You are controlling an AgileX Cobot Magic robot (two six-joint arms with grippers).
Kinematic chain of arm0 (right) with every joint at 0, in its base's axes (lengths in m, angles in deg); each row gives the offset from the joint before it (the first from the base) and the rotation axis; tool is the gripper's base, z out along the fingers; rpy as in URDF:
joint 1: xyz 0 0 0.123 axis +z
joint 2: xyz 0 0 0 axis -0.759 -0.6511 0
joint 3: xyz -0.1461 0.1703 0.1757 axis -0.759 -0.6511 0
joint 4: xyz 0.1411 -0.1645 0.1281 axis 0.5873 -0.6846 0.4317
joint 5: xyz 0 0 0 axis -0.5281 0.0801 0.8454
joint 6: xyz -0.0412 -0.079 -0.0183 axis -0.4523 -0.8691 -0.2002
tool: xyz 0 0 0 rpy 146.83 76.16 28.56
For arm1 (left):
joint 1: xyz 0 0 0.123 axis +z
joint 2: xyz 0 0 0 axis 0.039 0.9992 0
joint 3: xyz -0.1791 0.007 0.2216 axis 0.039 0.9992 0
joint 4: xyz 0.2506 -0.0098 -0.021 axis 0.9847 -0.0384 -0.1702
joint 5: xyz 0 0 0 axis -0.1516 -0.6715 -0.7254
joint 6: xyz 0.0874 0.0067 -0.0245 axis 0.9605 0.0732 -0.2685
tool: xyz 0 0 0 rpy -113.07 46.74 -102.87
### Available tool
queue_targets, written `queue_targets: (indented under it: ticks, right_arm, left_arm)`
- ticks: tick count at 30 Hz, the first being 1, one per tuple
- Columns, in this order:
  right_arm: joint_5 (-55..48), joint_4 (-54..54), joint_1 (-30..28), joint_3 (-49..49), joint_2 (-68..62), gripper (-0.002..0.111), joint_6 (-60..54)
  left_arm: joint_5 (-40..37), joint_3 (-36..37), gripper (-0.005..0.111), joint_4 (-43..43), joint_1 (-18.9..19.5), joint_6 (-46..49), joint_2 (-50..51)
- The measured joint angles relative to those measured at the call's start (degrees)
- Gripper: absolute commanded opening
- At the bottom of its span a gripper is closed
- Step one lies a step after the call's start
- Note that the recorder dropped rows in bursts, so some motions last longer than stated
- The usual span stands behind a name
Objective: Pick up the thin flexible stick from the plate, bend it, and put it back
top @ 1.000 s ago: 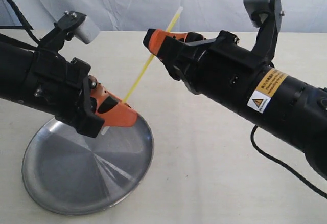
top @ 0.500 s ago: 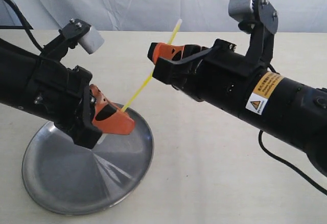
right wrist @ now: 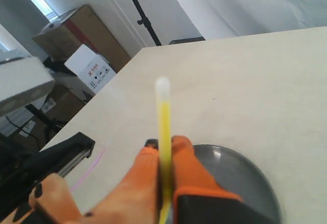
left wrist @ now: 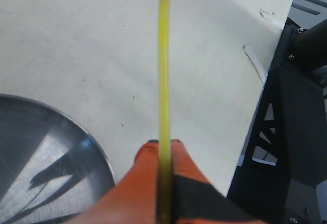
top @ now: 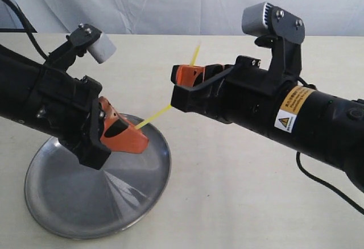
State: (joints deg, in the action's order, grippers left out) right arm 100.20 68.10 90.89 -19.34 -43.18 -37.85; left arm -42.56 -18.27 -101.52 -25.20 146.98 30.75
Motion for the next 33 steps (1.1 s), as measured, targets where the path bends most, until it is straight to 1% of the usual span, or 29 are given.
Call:
queue_targets:
  ticks: [7,17,22,33]
  right_arm:
    - [-1.2,-1.2,-0.1,0.0,0.0,-0.001,-0.1]
    - [-4.6,-2.3,-0.2,0.0,0.0,-0.001,-3.4]
    - [-4.7,-2.9,-0.3,0.0,0.0,-0.001,-4.4]
    - [-6.5,-3.4,-0.5,0.0,0.0,-0.001,-6.5]
  left_arm:
    - [0.0,0.0,0.0,0.1,0.0,0.0,0.0]
    - [0.0,-0.3,0.0,-0.3,0.0,0.0,0.0]
    - [-0.5,-0.4,0.0,-1.2,0.0,-0.1,0.1]
    - [-1.2,-0.7,0.0,-3.4,0.0,-0.2,3.7]
